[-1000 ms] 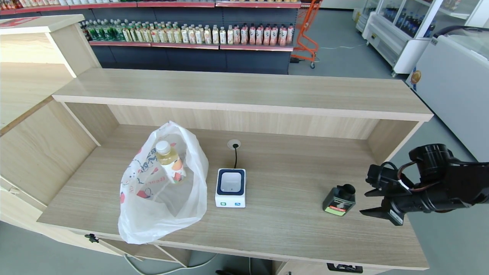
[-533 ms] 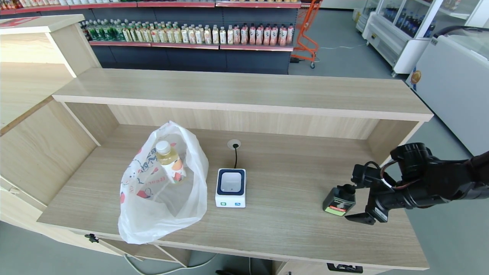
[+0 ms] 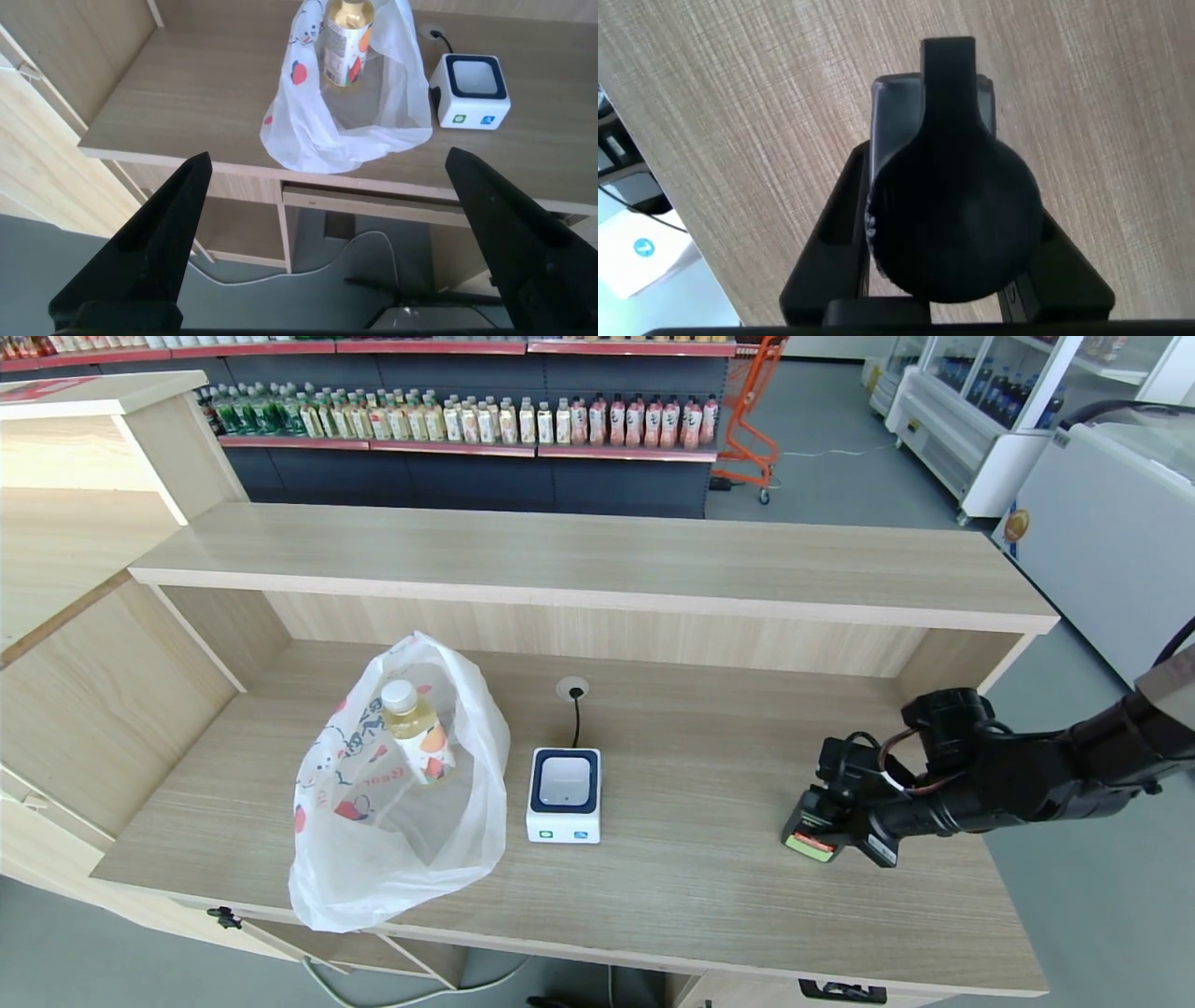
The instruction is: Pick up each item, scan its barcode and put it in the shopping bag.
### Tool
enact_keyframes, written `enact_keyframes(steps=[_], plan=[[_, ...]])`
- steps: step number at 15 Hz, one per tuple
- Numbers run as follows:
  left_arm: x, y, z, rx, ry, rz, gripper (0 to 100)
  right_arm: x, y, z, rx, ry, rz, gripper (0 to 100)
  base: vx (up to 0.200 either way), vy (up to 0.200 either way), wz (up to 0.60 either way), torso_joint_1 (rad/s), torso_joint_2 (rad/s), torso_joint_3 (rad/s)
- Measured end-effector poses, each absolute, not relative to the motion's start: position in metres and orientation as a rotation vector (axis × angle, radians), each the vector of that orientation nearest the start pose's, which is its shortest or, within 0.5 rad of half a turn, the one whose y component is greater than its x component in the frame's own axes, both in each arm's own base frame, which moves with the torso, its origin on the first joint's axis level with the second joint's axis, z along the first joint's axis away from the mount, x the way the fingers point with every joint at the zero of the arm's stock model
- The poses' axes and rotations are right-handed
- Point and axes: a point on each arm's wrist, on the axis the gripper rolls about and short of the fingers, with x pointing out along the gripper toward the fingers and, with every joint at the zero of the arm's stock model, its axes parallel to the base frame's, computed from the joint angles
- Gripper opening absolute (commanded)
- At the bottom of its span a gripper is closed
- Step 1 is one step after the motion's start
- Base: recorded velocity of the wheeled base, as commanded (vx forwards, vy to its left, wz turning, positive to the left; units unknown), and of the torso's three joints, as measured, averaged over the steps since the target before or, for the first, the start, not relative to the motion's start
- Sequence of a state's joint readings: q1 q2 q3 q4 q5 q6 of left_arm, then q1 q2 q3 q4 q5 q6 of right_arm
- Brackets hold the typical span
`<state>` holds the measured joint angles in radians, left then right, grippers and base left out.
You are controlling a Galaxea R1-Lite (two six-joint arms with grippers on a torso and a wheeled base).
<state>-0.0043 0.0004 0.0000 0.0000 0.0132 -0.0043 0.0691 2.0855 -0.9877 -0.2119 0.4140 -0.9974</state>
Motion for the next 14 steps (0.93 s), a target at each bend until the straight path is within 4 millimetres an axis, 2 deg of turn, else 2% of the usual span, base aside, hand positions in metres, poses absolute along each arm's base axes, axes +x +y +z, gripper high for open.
enact_keyframes(steps=[3,5,7,9,11,13,14], plan=[[-0.023,0.000,0.075,-0.004,0.000,0.009,100,0.354,0.036,0.063,-0.743,0.574,0.848,0,0.000,0.000,0.00,0.000,0.00,0.000],[-0.023,0.000,0.075,-0.004,0.000,0.009,100,0.349,0.036,0.075,-0.686,0.547,0.848,0,0.000,0.000,0.00,0.000,0.00,0.000],[-0.023,0.000,0.075,-0.004,0.000,0.009,100,0.340,0.032,0.100,-0.653,0.489,0.804,0,0.000,0.000,0.00,0.000,0.00,0.000],[-0.023,0.000,0.075,-0.004,0.000,0.009,100,0.319,0.020,0.131,-0.693,0.376,0.734,0,0.000,0.000,0.00,0.000,0.00,0.000],[-0.023,0.000,0.075,-0.004,0.000,0.009,100,0.283,0.007,0.147,-0.847,0.241,0.692,0,0.000,0.000,0.00,0.000,0.00,0.000],[-0.023,0.000,0.075,-0.004,0.000,0.009,100,0.251,0.006,0.147,-1.153,0.025,0.775,0,0.000,0.000,0.00,0.000,0.00,0.000],[-0.023,0.000,0.075,-0.004,0.000,0.009,100,0.241,0.009,0.146,-1.321,-0.100,0.840,0,0.000,0.000,0.00,0.000,0.00,0.000]])
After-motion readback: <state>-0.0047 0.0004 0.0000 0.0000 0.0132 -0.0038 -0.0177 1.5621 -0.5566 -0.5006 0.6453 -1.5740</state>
